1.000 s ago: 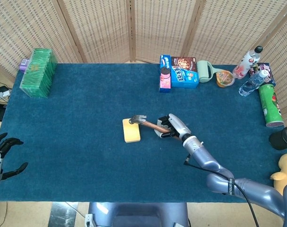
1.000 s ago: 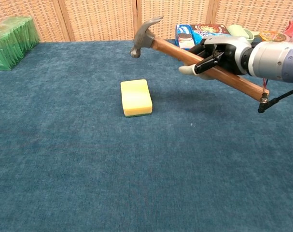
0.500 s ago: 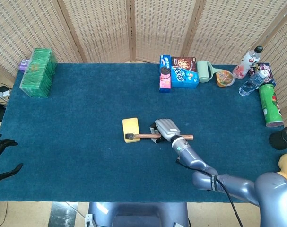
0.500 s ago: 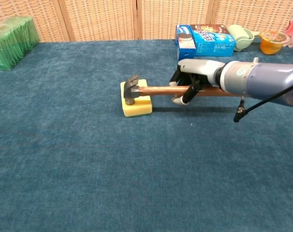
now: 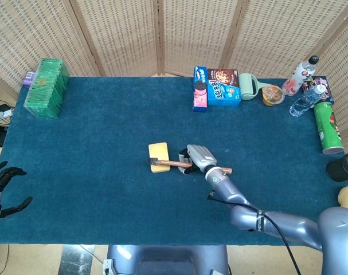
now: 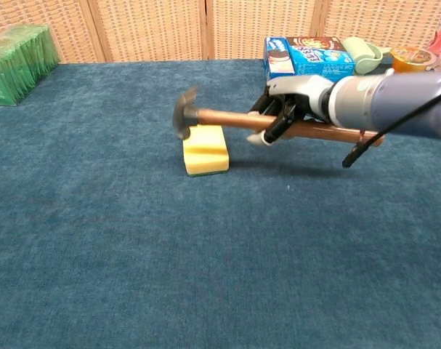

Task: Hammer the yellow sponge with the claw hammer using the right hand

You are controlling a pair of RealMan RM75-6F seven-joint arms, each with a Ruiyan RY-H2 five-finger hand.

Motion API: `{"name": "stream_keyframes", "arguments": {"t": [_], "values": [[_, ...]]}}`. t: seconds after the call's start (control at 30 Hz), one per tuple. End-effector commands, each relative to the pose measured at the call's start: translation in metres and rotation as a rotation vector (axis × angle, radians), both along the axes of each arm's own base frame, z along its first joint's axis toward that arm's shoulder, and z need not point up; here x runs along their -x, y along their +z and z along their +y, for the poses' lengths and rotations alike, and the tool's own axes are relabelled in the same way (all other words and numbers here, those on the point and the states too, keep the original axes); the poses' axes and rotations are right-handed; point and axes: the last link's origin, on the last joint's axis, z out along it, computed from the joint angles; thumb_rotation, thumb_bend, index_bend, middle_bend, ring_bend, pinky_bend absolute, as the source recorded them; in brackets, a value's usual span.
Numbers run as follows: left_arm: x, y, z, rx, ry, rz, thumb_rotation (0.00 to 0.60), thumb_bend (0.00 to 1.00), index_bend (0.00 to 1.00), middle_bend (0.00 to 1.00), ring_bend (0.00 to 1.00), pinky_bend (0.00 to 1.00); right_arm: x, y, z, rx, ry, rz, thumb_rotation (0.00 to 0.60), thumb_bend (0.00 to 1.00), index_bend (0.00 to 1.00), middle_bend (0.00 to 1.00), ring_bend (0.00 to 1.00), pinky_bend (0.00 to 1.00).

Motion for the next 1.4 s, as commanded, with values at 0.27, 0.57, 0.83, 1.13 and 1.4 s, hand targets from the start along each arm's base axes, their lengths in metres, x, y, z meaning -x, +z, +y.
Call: {"name": "stream_keyframes", "arguments": {"t": [0.27,0.57,0.83,1.13,1.4], "values": [[-0.003,-0.002,0.001,0.007,-0.001,0.006,0.600,0.22,0.32,0.29,0.11,0.10,0.010,0.031,-0.004,-0.145,-0.138,-0.212,0.600,0.49,0.89,1.00,1.00,1.00],[-0.003,-0.003,0.003,0.009,0.006,0.010,0.600,0.22,0.32,0.29,0.11,0.10,0.015,0.024,-0.009,-0.118,-0.164,-0.250,0.600,0.50,0.89,1.00,1.00,1.00],[-0.002,-0.005,0.005,0.017,0.008,0.009,0.600,0.22,0.32,0.29,0.11,0.10,0.012,0.025,-0.004,-0.040,-0.247,-0.484,0.600,0.52,0.91,1.00,1.00,1.00],[-0.001,-0.007,0.006,0.022,0.011,0.006,0.600,0.22,0.32,0.29,0.11,0.10,0.019,0.022,0.001,0.006,-0.248,-0.615,0.600,0.54,0.91,1.00,1.00,1.00],[0.000,-0.007,0.006,0.021,0.019,0.009,0.600,0.22,0.32,0.29,0.11,0.10,0.026,0.011,-0.005,-0.023,-0.111,-0.406,0.600,0.54,0.91,1.00,1.00,1.00]]}}
